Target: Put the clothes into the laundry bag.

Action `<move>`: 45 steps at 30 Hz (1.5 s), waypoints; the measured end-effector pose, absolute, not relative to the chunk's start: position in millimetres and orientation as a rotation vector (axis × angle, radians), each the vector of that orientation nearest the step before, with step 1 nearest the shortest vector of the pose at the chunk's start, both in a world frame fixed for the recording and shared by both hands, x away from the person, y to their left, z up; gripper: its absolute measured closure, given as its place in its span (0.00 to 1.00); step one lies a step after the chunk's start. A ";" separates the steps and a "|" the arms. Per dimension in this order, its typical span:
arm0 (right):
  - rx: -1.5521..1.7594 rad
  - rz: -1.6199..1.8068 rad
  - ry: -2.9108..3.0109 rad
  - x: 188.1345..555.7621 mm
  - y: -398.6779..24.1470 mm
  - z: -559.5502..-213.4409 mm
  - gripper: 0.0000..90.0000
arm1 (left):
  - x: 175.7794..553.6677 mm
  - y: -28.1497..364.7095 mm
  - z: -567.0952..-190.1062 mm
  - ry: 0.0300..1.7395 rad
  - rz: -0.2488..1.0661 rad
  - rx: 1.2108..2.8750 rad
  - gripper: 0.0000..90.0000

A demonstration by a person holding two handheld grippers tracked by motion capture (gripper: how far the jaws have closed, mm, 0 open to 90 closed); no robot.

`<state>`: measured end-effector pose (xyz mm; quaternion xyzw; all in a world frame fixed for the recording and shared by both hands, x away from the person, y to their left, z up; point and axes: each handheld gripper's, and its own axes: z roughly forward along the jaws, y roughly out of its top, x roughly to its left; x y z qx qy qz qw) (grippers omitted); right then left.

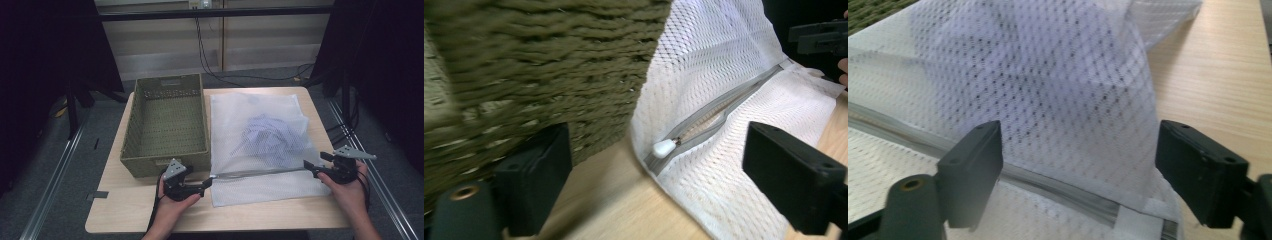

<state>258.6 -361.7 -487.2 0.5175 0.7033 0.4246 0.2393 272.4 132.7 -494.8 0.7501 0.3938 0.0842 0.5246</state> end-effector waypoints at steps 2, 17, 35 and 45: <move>1.415 1.173 1.934 257.8 -359.1 -486.4 0.15 | 271.7 139.0 -493.0 0.951 0.208 1.788 0.10; 1.389 1.184 1.984 240.0 -339.7 -479.9 0.01 | 258.1 186.3 -478.8 0.942 0.254 1.764 0.00; 1.410 1.172 1.991 207.6 -348.5 -482.4 0.01 | 230.8 266.3 -482.2 1.033 0.314 1.743 0.00; 1.428 1.187 1.954 204.1 -353.6 -477.8 0.01 | 221.9 285.1 -479.7 1.054 0.340 1.721 0.00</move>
